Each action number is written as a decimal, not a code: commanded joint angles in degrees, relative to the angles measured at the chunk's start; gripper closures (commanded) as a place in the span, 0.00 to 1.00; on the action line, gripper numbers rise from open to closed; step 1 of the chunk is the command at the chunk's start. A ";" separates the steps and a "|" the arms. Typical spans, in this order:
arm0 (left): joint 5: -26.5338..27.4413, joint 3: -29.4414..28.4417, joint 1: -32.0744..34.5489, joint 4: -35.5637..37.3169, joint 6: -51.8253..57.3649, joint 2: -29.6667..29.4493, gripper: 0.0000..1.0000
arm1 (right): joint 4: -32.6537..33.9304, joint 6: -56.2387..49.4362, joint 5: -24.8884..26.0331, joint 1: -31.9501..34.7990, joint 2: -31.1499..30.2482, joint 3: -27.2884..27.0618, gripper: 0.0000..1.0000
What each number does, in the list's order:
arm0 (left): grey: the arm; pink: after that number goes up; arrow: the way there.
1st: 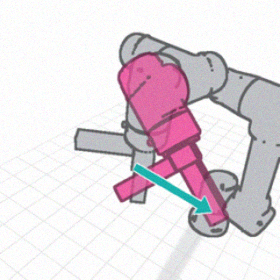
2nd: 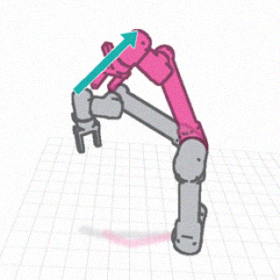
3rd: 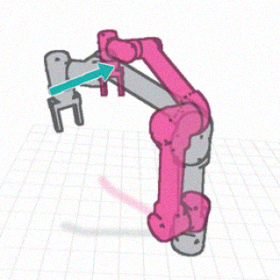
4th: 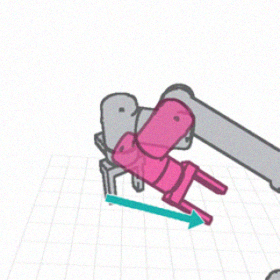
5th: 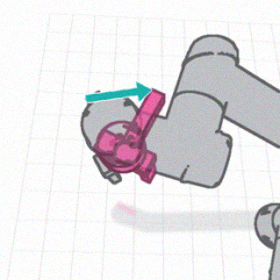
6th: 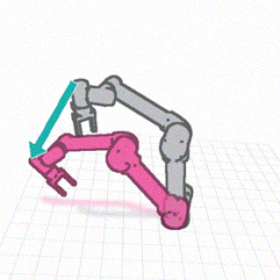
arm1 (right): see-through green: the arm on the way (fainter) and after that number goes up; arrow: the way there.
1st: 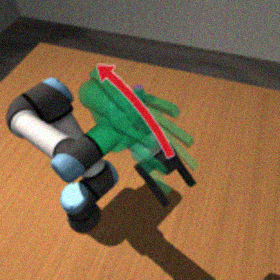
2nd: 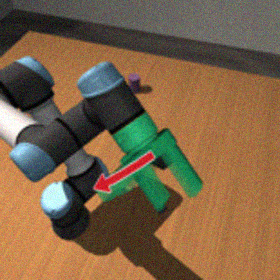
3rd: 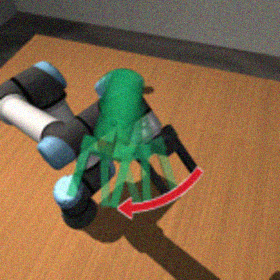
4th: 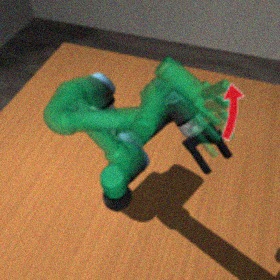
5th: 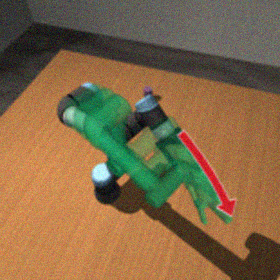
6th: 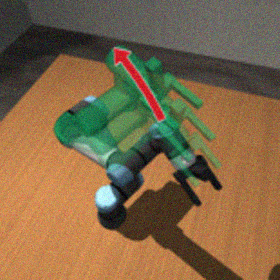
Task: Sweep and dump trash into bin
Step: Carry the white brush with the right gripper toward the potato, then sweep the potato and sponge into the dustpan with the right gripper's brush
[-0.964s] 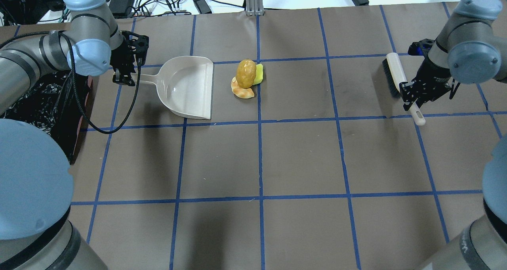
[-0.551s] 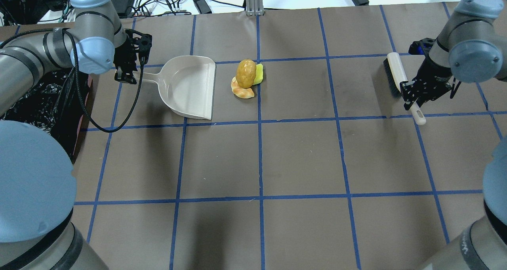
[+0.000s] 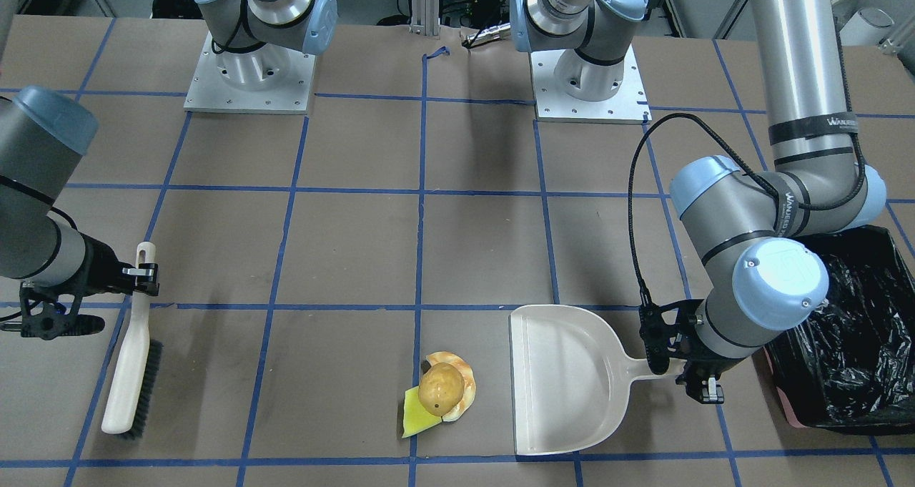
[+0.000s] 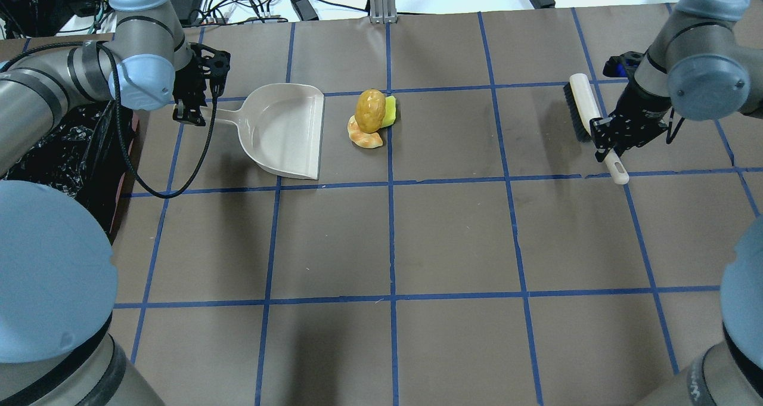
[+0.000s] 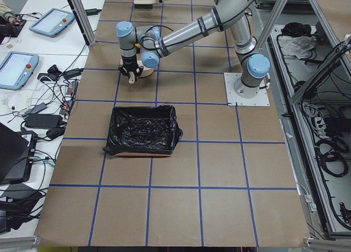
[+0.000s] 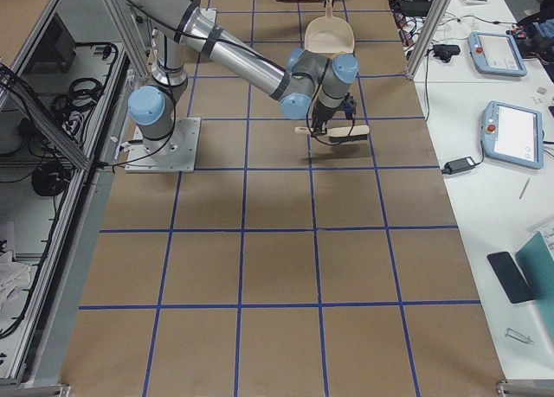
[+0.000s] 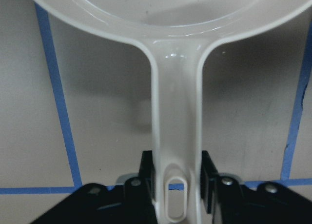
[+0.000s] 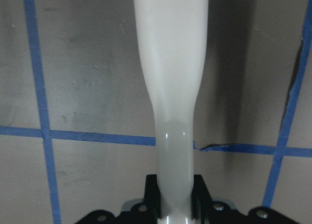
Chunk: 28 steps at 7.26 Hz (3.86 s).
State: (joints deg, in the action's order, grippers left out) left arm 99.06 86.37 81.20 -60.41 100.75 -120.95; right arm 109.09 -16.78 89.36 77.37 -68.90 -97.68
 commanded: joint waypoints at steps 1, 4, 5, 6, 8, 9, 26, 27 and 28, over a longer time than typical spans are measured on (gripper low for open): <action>1.05 -0.15 0.28 0.03 0.06 -0.17 0.77 | 0.50 8.39 -2.51 8.63 -0.10 0.55 1.00; 1.48 -0.15 1.07 0.03 -0.12 -0.17 0.77 | 0.68 21.94 -6.48 16.21 1.56 2.75 1.00; 1.48 -0.15 1.07 0.03 -0.12 -0.17 0.77 | 0.86 25.28 -6.83 17.71 2.44 2.93 1.00; 1.40 -0.15 1.07 0.03 -0.12 -0.25 0.77 | 1.82 28.88 -9.01 19.03 3.32 3.28 1.00; 1.48 -0.15 1.16 0.03 -1.08 -0.25 0.77 | 2.00 35.91 -9.21 23.15 6.13 6.95 1.00; 1.40 -0.15 1.16 0.03 -1.26 -0.25 0.77 | 2.09 36.12 -9.12 24.04 7.88 8.63 1.00; 1.13 -0.15 1.51 0.03 -3.02 -0.43 0.77 | 7.79 60.10 -20.10 37.84 19.15 23.31 1.00; 0.96 -0.15 1.51 0.03 -3.02 -0.43 0.77 | 8.06 61.68 -20.11 38.46 20.20 24.45 1.00; 0.96 -0.15 1.42 0.03 -3.02 -0.43 0.77 | 8.24 62.04 -21.15 39.25 20.82 25.25 1.00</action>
State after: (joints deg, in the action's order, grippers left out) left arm 100.08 86.22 82.69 -60.38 97.72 -121.38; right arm 116.90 44.16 69.15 115.66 -49.06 -73.62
